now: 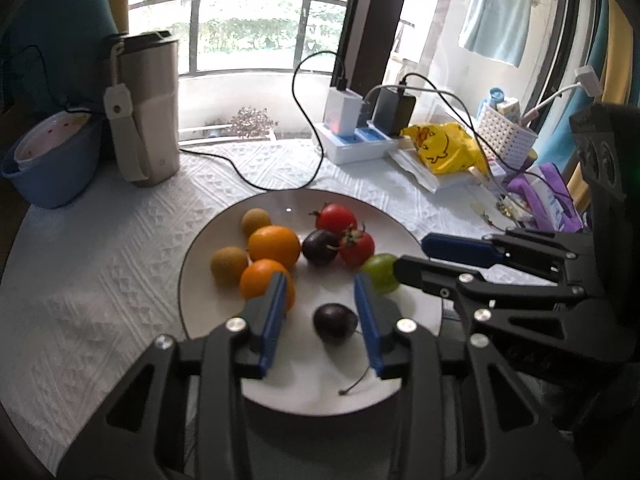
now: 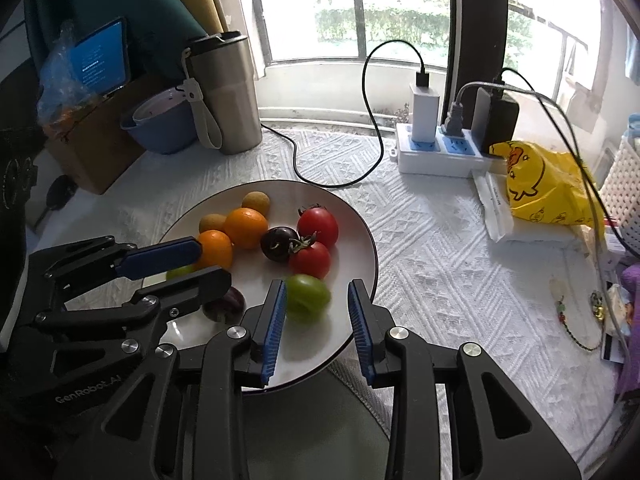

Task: Organize fruits

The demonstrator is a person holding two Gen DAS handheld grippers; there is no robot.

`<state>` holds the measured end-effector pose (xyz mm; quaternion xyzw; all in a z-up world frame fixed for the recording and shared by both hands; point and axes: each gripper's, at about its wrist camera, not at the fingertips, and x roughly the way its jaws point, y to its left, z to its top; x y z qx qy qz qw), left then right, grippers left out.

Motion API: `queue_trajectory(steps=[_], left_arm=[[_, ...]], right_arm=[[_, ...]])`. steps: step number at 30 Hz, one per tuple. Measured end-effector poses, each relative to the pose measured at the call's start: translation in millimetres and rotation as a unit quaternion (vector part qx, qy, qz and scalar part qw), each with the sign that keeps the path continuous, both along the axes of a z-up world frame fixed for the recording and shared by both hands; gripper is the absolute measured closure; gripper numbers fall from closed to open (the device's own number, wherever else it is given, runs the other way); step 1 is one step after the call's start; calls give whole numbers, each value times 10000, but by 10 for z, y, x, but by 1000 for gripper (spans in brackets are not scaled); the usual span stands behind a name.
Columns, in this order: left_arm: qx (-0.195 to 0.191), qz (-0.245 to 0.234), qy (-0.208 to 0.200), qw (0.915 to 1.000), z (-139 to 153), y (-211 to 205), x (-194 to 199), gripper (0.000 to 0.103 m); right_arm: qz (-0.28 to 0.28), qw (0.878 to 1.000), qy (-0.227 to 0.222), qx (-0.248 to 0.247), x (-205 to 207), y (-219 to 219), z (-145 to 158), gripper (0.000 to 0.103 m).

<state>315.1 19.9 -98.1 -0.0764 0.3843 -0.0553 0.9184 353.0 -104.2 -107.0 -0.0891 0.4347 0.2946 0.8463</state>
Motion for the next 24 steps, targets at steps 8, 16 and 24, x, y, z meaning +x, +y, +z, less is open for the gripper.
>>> queue_trajectory(steps=[8,16,24], left_arm=[[-49,84,-211,9997,186,21,-257,58],[-39,104,-411,9991,355,-5,-535,58],[-23,174,-594,9981,480,2,-884,58]], right_arm=[[-29,9998,-196,14,-228,-34,189,69],[-50,9991,-430,45,-535,-78,418,69],[-15,9979,-643,38,-866,-102,602,69]])
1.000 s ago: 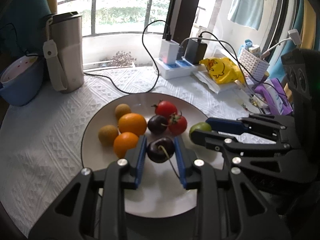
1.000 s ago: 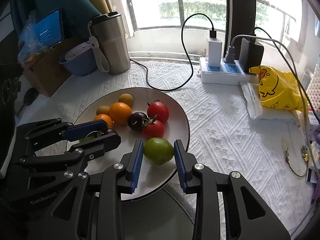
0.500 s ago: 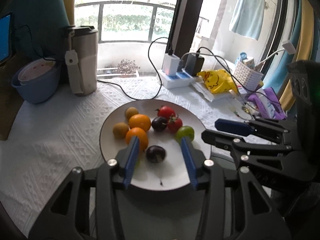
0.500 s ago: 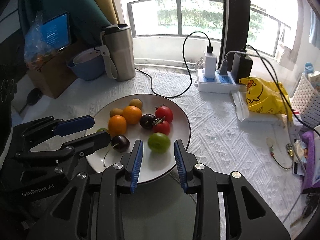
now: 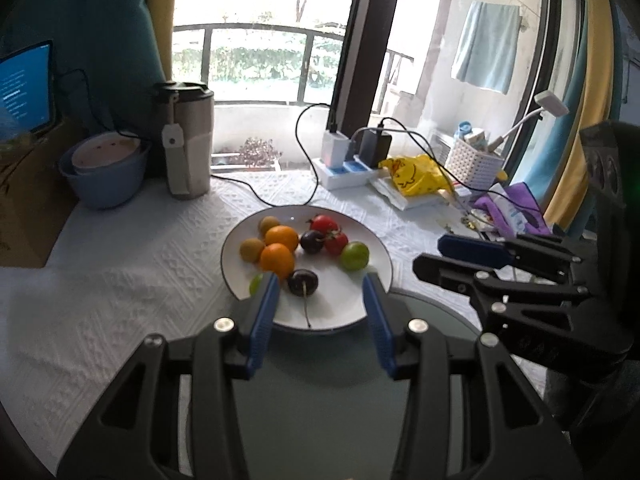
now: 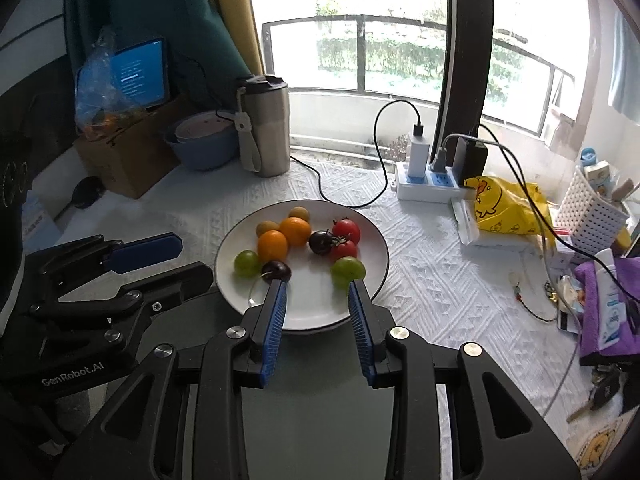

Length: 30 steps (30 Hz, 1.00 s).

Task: Organize fruits

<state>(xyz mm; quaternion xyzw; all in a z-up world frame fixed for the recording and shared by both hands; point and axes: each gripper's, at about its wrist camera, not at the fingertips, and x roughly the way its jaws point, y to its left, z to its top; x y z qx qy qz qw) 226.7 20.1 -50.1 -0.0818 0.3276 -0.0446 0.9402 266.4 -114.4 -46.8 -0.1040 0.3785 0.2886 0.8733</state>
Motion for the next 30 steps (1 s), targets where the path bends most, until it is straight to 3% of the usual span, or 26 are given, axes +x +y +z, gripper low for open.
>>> queue_trajectory(steps=[22,26,30], left_arm=[[88,12,-470,9989,299,-57,-1028,55],[41,-16,-582,9983,355,-62,-1223,29],[38,-29,-708,9975,430,-47,-1406,24]], right_arm=[[-28,9983,-563,111,-931,-121,432,69],[-17,9979,-634,102,-1136,-116,489,69],[-51,9972,-731,113,-1354,-122,548,69]])
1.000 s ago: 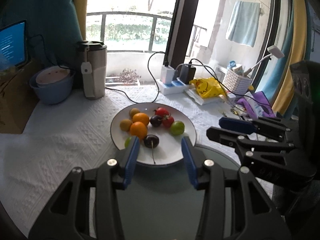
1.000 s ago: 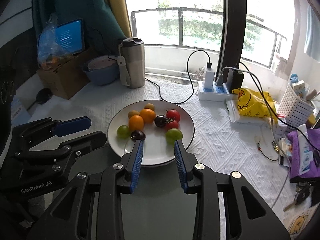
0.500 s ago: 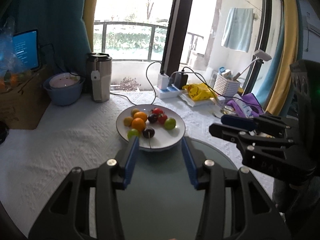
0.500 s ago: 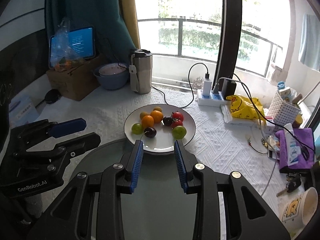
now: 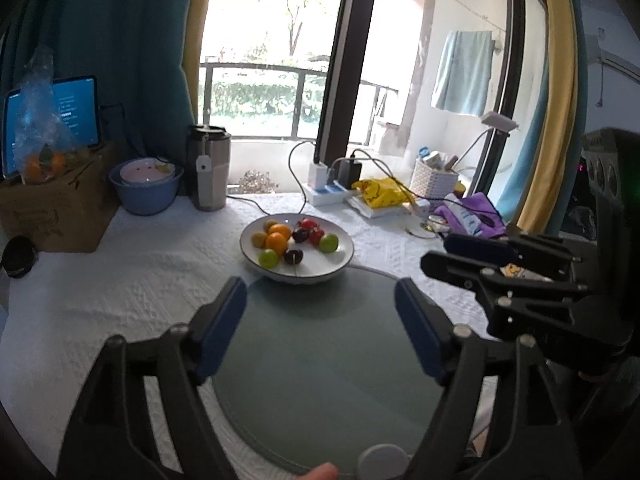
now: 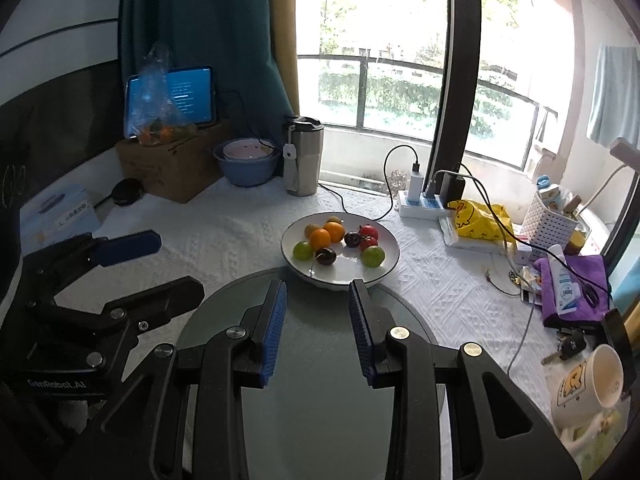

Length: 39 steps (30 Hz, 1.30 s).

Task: Organize fruits

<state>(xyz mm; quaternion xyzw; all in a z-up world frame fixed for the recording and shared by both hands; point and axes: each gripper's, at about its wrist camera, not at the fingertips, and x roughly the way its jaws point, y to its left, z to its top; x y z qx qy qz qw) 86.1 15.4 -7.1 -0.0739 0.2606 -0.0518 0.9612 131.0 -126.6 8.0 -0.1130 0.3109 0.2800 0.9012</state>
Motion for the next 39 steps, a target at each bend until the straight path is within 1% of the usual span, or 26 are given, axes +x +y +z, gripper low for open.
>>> queue_trajectory(steps=[4,7,9,10,11,16,19,20,23,26,29,39], left_arm=[[19,-4,-73,10000,61,-10,-146,23],[42,-28,-163,9999,127,-20,-283,23],[20,-10,-252,9997,185,-13,-367,23],[24,14,-286,9996,210,-5,-391,23],[27,84,-347,9994,258,2,-433,23],[106,334,-614,9975,479,46,-554,22],[219,537,-627,9964,550,66,-594,22],[230,573,-689,9957,575,74,-614,22],[321,638,-789,9943,603,70,-641,22],[568,799,-879,9913,626,32,-650,22],[703,896,-894,9895,634,13,-636,22],[710,911,-957,9887,656,29,-653,22]], right_arm=[[-81,9999,-59,34,-154,-27,38,69],[-167,9997,-182,75,-289,-66,107,68],[-248,9992,-285,126,-362,-114,179,58],[-275,9989,-330,166,-389,-138,216,46],[-316,9984,-402,237,-427,-172,278,39],[-466,9956,-740,346,-554,-290,512,38],[-543,9938,-877,410,-604,-352,609,38],[-557,9935,-896,438,-613,-377,628,38],[-604,9929,-922,449,-617,-406,650,38],[-647,9920,-964,493,-627,-443,682,38],[-680,9916,-980,506,-621,-468,685,38],[-748,9906,-1014,533,-649,-516,700,38]])
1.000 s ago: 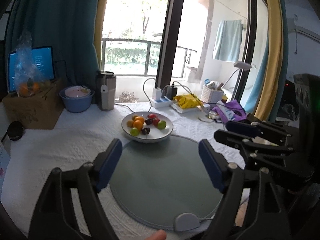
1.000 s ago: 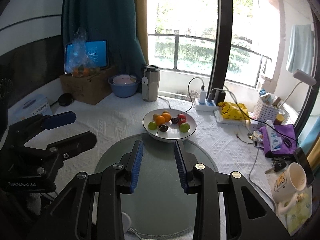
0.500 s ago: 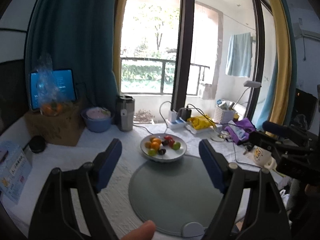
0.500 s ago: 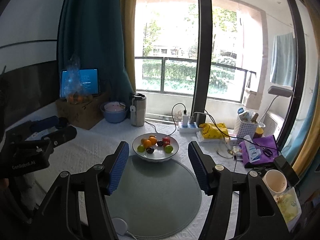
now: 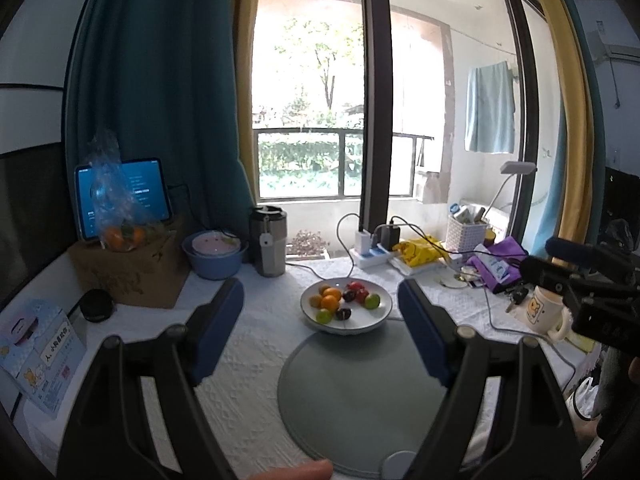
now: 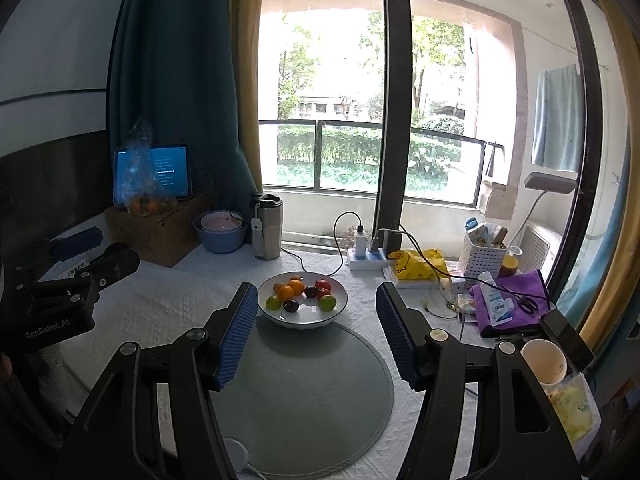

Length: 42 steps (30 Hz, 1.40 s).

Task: Organize fruits

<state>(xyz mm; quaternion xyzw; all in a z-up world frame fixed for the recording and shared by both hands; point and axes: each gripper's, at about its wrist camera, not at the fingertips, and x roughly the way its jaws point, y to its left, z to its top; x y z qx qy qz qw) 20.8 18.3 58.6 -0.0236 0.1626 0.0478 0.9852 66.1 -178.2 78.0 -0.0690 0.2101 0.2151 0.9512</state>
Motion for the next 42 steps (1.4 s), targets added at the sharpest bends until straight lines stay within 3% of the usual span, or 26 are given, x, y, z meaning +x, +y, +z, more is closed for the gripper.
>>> queue_trajectory(steps=[42], left_arm=[[26,-105,25,9999,40,-53,-20,22]], right_arm=[[-80,10000,-32,13,22,-59,19,38]])
